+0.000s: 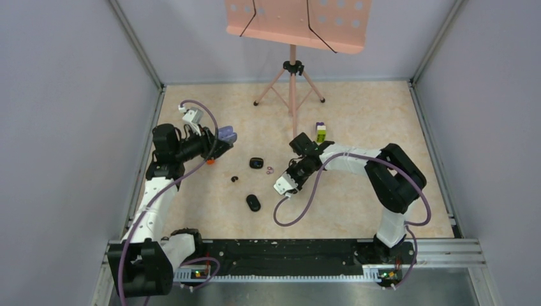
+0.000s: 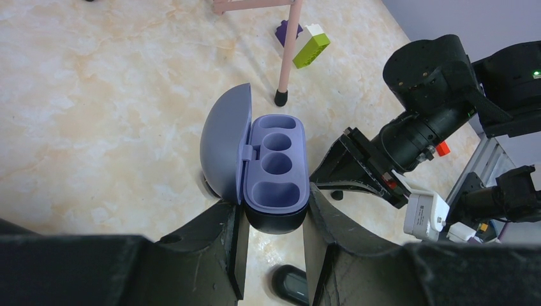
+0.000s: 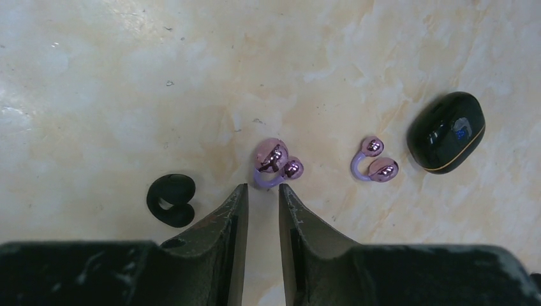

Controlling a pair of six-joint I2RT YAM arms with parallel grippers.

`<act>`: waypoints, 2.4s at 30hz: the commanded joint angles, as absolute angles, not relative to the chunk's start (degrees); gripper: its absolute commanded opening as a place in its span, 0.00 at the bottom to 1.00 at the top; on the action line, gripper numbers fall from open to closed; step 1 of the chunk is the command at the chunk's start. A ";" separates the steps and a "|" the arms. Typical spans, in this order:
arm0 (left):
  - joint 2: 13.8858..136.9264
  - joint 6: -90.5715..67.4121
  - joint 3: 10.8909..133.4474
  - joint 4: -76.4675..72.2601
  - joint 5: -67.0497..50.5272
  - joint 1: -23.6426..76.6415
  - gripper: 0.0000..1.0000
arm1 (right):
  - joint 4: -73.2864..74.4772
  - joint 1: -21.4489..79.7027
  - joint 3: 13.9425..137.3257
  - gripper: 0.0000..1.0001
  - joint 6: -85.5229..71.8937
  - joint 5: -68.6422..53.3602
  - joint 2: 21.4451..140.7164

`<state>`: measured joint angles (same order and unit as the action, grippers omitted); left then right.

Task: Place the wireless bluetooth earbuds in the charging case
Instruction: Pick up the left earbud from the center of the board.

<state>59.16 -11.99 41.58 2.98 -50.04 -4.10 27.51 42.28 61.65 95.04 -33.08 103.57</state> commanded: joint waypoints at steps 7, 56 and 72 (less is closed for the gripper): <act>58.99 -10.91 43.97 2.49 -49.92 -4.57 0.00 | 27.48 43.24 65.16 0.24 97.60 -34.67 106.05; 59.83 -11.01 43.53 1.73 -50.77 -4.82 0.00 | 24.81 46.08 70.09 0.00 87.84 -36.69 105.99; 65.38 1.45 45.52 -6.46 -66.61 0.49 0.00 | 54.65 39.96 98.11 0.00 46.39 -39.67 93.08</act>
<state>64.45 -5.72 41.69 -3.03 -61.12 -1.93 47.66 40.93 92.77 61.95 -35.92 96.71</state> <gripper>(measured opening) 0.370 0.010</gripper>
